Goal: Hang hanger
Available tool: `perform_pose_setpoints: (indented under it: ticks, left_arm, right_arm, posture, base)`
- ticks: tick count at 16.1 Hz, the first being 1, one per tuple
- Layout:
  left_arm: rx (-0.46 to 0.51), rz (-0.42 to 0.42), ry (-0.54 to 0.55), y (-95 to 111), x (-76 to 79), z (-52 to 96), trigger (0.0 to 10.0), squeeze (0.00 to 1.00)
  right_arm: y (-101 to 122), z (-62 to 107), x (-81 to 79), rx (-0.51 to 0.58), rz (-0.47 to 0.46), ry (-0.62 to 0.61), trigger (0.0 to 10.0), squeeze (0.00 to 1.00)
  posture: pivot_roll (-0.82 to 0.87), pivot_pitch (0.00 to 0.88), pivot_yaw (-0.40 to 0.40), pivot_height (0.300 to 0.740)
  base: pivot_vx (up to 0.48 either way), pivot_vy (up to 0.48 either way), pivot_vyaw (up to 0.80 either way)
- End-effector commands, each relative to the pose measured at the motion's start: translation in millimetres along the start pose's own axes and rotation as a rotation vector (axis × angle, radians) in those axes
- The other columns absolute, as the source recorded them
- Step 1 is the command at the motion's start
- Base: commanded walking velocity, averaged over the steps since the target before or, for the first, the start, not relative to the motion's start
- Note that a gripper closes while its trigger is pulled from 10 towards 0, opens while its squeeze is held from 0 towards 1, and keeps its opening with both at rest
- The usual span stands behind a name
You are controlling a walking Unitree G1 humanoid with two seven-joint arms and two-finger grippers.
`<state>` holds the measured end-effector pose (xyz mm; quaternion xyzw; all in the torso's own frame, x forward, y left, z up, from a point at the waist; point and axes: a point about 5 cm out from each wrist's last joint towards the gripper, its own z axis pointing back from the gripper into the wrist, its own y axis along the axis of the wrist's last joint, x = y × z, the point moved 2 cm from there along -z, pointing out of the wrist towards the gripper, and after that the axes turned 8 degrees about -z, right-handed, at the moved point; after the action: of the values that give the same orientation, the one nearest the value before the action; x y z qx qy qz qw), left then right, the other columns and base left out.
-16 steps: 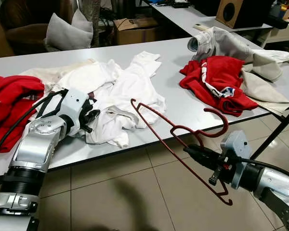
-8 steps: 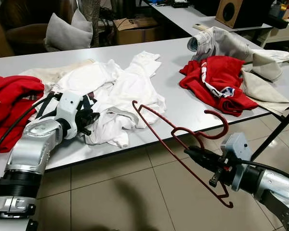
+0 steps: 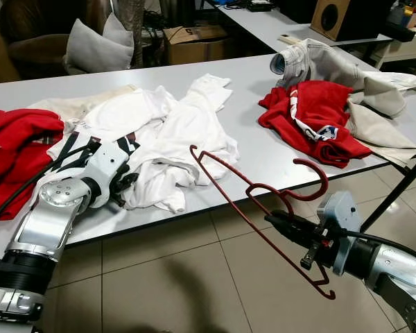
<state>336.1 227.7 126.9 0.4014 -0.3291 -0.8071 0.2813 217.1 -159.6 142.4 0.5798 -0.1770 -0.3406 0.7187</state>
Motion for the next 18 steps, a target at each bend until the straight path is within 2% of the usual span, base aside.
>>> perform_pose_setpoints:
  ticks: [1,2,3,4,5,12,15,17,18]
  left_arm:
    - [-0.007,-0.032,0.025,0.6,-5.4,1.1,10.0,0.00]
    - [-0.004,-0.042,0.030,1.1,-6.7,0.8,10.0,0.00]
    - [-0.002,-0.045,0.030,1.5,-7.1,0.5,6.8,0.00]
    - [0.006,-0.045,0.030,2.2,-7.6,0.3,1.5,0.00]
    - [0.011,-0.045,0.029,2.6,-7.9,0.0,0.0,0.00]
    - [0.008,-0.046,0.093,1.8,-16.8,0.2,0.0,0.00]
    - [0.079,-0.036,0.118,22.1,-26.3,3.9,0.0,0.00]
    - [0.225,-0.039,0.135,68.3,-38.2,9.4,0.0,0.00]
    - [0.278,-0.070,0.129,89.5,-41.5,13.7,0.0,0.00]
  right_arm:
    - [2.3,-0.8,0.5,0.002,0.022,-0.002,10.0,0.00]
    - [2.4,-1.0,0.5,0.003,0.022,-0.003,10.0,0.00]
    - [2.6,-1.2,0.6,0.005,0.022,-0.004,10.0,0.00]
    - [3.0,-1.7,0.1,0.008,0.021,-0.003,10.0,0.00]
    - [3.0,-2.2,-0.3,0.010,0.021,-0.002,10.0,0.00]
    - [4.3,-3.4,-0.8,0.011,0.023,0.010,10.0,0.00]
    - [11.2,-2.4,-5.3,0.047,0.004,0.049,10.0,0.00]
    - [15.3,-1.4,-20.4,0.046,-0.016,0.170,10.0,0.00]
    - [15.5,-3.2,-19.5,0.049,-0.015,0.166,10.0,0.00]
  posture:
    - [-0.18,0.000,0.031,0.740]
    - [-0.18,0.000,0.031,0.740]
    - [-0.18,0.000,0.035,0.740]
    - [-0.18,0.000,0.035,0.740]
    - [-0.18,0.000,0.037,0.740]
    - [-0.18,0.000,0.033,0.740]
    - [-0.18,0.000,0.026,0.740]
    - [-0.17,0.000,0.024,0.740]
    - [-0.17,0.000,0.023,0.740]
  base:
    - [0.000,0.000,0.00]
    - [0.000,0.000,0.00]
    - [0.000,0.000,0.00]
    - [0.000,0.000,0.00]
    - [0.000,0.000,0.00]
    - [0.000,0.000,0.00]
    - [0.000,0.000,0.00]
    - [0.000,0.000,0.00]
    - [0.000,0.000,0.00]
